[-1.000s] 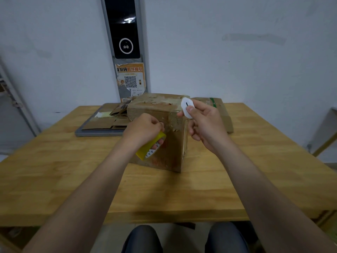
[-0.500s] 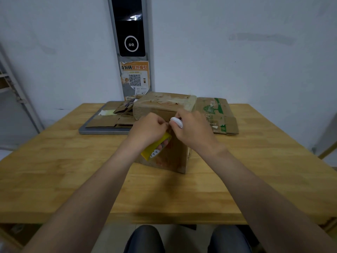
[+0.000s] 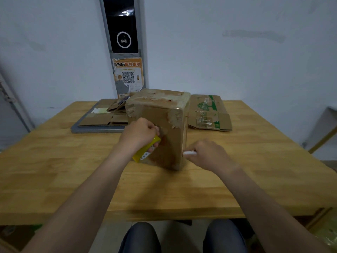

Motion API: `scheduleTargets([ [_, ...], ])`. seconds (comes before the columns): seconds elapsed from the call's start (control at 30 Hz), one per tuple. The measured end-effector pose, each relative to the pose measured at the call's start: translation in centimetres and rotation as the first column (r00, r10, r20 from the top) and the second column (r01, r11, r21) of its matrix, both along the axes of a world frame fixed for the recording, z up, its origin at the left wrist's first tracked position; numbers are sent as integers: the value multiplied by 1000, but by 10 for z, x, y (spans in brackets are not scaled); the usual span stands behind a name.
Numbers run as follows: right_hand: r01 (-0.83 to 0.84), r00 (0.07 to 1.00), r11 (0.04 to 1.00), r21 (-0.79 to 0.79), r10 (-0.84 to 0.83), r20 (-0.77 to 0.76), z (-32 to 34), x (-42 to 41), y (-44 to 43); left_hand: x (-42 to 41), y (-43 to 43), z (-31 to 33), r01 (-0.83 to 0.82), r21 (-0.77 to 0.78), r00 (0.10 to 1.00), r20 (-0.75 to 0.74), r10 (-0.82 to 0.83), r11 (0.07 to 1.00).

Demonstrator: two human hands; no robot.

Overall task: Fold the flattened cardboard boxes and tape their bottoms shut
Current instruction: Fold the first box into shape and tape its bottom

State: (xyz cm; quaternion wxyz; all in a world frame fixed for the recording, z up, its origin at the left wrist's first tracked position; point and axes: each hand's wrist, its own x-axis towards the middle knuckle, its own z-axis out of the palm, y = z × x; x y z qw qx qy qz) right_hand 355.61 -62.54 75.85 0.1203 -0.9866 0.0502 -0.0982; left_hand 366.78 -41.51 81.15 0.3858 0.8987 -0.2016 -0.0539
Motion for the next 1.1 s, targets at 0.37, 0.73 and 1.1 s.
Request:
scheduleTargets([
  [0.37,181,981,982,54,-176,-84,-21,13,-39,-22,15,9,-128,-480,940,-337,-48,868],
  [0.73,-97,847,982,162,-4,531,54,71,16,-28,4,5,-277,-688,941,-335,44,671],
  [1.1,-13,759,1000,27,-8,651,31,77,24,-16,-13,-1,-279,-705,956,-267,120,652],
])
